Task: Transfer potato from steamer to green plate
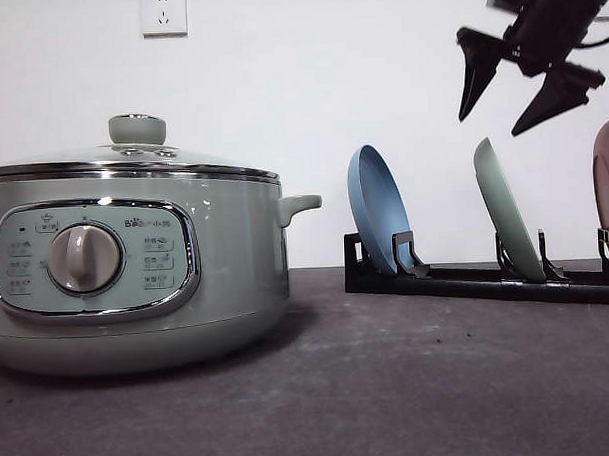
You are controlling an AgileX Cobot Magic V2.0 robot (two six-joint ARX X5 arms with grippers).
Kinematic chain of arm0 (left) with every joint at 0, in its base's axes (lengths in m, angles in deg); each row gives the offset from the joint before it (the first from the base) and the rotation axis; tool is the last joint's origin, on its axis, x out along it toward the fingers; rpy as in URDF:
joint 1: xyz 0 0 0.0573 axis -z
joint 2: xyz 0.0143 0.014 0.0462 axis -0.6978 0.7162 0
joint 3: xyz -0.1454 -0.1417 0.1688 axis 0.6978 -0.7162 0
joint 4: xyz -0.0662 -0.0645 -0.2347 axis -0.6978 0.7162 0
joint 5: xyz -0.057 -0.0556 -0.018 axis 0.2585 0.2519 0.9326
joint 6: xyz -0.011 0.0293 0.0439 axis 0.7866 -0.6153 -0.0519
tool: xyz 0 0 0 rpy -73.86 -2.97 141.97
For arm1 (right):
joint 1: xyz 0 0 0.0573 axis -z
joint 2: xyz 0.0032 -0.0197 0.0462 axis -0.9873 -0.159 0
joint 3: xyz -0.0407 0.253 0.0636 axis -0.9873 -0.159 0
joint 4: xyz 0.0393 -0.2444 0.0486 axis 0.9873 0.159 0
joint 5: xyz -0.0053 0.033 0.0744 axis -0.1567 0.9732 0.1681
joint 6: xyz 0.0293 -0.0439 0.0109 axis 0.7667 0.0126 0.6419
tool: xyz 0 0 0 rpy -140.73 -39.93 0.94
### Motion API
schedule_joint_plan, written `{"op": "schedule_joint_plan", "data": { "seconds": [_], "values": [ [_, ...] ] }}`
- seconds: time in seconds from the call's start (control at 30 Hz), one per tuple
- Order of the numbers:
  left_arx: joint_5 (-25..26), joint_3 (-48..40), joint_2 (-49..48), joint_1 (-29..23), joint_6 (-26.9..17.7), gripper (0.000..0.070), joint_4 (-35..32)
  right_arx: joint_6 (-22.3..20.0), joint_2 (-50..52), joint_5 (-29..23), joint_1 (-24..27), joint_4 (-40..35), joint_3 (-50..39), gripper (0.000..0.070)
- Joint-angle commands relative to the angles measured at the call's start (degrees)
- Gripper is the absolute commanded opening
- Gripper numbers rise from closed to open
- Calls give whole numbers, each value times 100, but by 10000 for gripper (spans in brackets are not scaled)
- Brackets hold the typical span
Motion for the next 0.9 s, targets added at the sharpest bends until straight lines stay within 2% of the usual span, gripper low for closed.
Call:
{"op": "schedule_joint_plan", "data": {
  "seconds": [0.0, 0.2, 0.37, 0.6, 0.87],
  "values": [
    [35, 101, 28, 0, -66, 515, -79, 107, -192, -4, -17, -92, 136, 476],
    [35, 101, 28, 0, -66, 515, -77, 121, -399, -4, -17, -91, 136, 362],
    [35, 101, 28, 0, -66, 515, -79, 123, -430, -2, -15, -128, 136, 218],
    [33, 101, 28, 0, -68, 515, -79, 167, -428, 8, -11, -136, 136, 70],
    [33, 101, 28, 0, -68, 515, -81, 365, -423, 345, -11, -155, 211, 9]
  ]
}}
